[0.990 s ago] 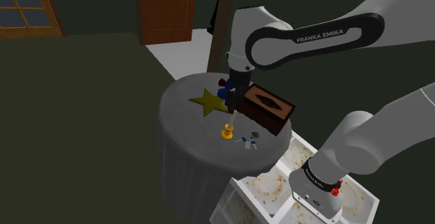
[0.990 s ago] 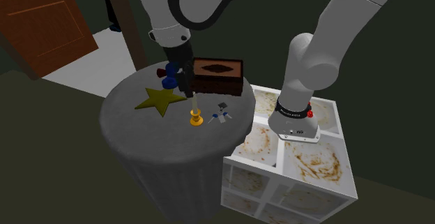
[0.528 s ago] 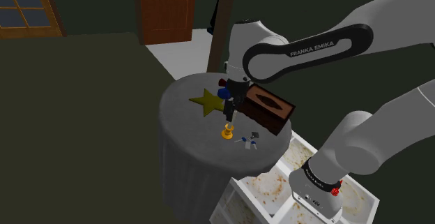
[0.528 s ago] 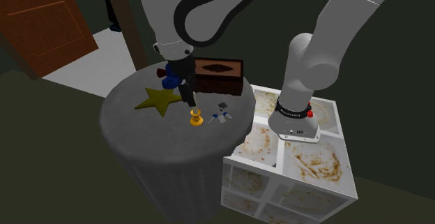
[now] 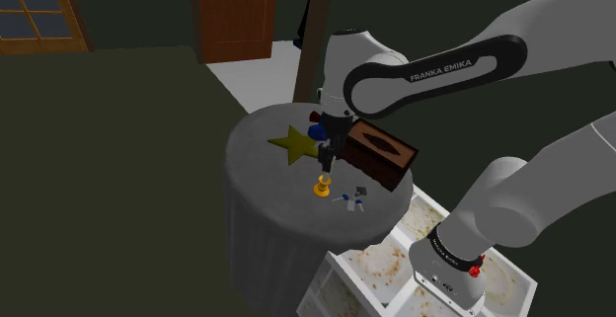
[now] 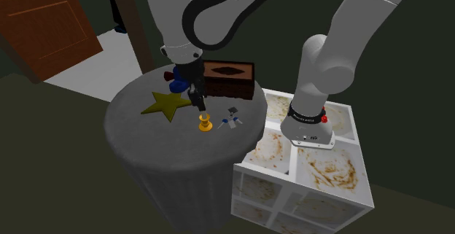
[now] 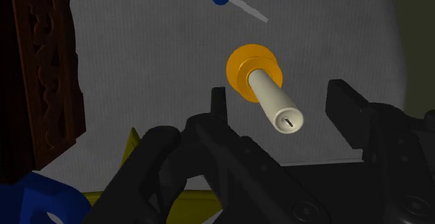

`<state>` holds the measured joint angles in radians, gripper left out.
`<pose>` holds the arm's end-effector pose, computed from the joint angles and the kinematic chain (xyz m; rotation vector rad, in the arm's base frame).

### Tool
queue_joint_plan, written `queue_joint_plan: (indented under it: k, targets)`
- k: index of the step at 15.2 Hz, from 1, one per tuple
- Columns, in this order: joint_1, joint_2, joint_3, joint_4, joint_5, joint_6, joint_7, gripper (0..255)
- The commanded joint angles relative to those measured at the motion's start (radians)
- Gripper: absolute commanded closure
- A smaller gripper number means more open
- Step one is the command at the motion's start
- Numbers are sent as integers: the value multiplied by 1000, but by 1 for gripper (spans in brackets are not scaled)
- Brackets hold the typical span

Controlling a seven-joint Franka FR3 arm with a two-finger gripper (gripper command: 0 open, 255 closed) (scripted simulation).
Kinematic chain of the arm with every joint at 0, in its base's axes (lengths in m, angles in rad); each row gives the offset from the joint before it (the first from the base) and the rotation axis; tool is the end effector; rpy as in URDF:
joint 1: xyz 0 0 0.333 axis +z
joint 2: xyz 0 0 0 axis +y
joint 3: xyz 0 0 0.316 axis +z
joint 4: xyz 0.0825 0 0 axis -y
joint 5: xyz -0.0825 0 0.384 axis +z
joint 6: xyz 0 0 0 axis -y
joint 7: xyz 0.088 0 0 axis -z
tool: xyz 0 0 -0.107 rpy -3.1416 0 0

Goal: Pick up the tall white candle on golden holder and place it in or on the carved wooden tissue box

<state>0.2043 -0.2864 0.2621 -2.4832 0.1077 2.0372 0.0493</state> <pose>0.3729 0.1933 0.3775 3.0616 0.5321 -0.2583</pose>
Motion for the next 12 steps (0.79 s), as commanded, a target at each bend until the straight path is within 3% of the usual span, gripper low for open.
queue_joint_plan:
  k: [1, 9, 12]
  targets:
    - [0, 0, 0, 0, 0, 0, 0, 255]
    - [0, 0, 0, 0, 0, 0, 0, 255]
    - [0, -21, -4, 23, 1, -45, -2, 255]
